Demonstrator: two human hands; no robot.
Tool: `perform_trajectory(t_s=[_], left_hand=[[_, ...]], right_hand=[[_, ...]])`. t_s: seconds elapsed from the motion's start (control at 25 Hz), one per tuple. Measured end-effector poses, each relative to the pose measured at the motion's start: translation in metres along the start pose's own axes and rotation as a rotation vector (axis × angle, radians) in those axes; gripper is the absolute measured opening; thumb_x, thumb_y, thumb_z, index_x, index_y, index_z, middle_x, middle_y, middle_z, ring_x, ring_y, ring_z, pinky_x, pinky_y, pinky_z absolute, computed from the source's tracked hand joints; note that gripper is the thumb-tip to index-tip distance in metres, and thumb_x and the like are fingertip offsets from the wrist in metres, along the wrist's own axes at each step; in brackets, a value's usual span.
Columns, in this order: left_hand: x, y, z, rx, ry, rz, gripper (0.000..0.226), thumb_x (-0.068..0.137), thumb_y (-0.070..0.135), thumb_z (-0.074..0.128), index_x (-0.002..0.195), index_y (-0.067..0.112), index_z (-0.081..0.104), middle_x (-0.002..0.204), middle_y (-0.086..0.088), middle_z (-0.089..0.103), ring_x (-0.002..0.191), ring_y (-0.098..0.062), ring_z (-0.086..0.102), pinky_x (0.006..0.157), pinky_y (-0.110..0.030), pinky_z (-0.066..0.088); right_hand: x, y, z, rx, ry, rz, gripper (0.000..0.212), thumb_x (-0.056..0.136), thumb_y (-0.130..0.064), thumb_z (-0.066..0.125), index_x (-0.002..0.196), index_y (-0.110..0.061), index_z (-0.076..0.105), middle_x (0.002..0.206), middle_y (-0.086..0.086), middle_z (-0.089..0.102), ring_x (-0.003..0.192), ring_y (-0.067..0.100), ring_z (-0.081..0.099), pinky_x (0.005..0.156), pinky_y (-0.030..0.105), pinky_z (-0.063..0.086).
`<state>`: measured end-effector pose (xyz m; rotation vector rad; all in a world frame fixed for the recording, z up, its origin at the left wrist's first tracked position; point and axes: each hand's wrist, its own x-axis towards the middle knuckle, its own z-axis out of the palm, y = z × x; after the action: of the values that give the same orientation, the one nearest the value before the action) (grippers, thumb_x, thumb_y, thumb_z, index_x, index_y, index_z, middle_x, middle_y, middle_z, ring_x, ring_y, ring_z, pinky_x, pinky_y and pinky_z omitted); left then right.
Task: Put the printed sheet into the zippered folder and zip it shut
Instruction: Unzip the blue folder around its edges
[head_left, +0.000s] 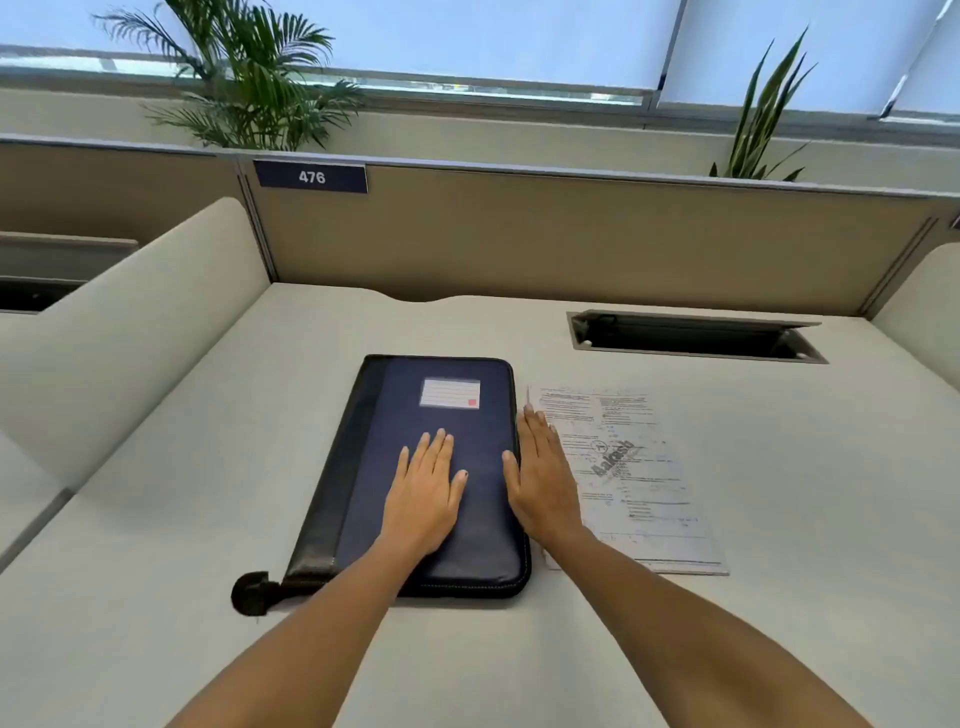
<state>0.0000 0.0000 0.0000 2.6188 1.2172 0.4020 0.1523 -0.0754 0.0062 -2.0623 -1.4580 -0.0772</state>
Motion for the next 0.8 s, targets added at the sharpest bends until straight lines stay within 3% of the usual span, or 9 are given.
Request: perform_trajectory(t_s=[0.2, 0.36, 0.48, 0.6, 0.8], left_hand=[[-0.011, -0.005, 0.012, 0.092, -0.020, 0.001, 0.060, 0.100, 0.043, 0.020, 0.151, 0.015, 0.006, 0.161, -0.002, 0.006, 0.148, -0.017, 0.002, 0.118, -0.036, -0.004], [-0.010, -0.006, 0.009, 0.086, -0.012, 0.010, 0.059, 0.101, 0.042, 0.021, 0.151, 0.015, 0.008, 0.161, -0.001, 0.008, 0.148, -0.016, 0.004, 0.119, -0.035, -0.003], [-0.014, -0.007, 0.006, -0.010, 0.012, 0.034, 0.055, 0.101, 0.039, 0.025, 0.151, 0.016, 0.016, 0.160, 0.001, 0.014, 0.147, -0.014, 0.007, 0.119, -0.031, -0.003], [-0.007, -0.012, -0.001, -0.114, 0.073, 0.024, 0.052, 0.101, 0.034, 0.031, 0.148, 0.015, 0.026, 0.159, 0.001, 0.018, 0.147, -0.013, 0.009, 0.119, -0.029, -0.003], [0.033, -0.034, -0.023, -0.123, 0.154, -0.065, 0.057, 0.095, 0.031, 0.049, 0.145, 0.011, 0.033, 0.159, -0.005, 0.017, 0.148, -0.022, 0.005, 0.120, -0.037, -0.001]], right_hand=[[-0.011, 0.014, 0.018, 0.016, -0.252, -0.019, 0.053, 0.101, -0.031, 0.032, 0.149, -0.014, 0.017, 0.159, 0.000, 0.015, 0.146, 0.011, 0.008, 0.117, 0.022, 0.002], [-0.010, 0.016, 0.019, 0.051, -0.188, -0.030, 0.052, 0.099, -0.031, 0.040, 0.147, -0.014, 0.028, 0.155, 0.000, 0.026, 0.144, 0.012, 0.018, 0.117, 0.024, 0.011], [-0.002, 0.016, 0.017, 0.040, -0.091, -0.035, 0.046, 0.093, -0.030, 0.051, 0.136, -0.012, 0.048, 0.143, 0.004, 0.047, 0.136, 0.019, 0.037, 0.113, 0.031, 0.030], [0.023, 0.015, 0.013, 0.077, 0.016, -0.035, 0.033, 0.088, -0.025, 0.057, 0.118, -0.012, 0.060, 0.122, 0.004, 0.060, 0.118, 0.018, 0.052, 0.097, 0.028, 0.044], [0.094, 0.004, 0.018, 0.126, 0.022, -0.009, 0.022, 0.085, -0.013, 0.056, 0.107, -0.012, 0.061, 0.110, 0.001, 0.060, 0.106, 0.016, 0.050, 0.074, 0.021, 0.043]])
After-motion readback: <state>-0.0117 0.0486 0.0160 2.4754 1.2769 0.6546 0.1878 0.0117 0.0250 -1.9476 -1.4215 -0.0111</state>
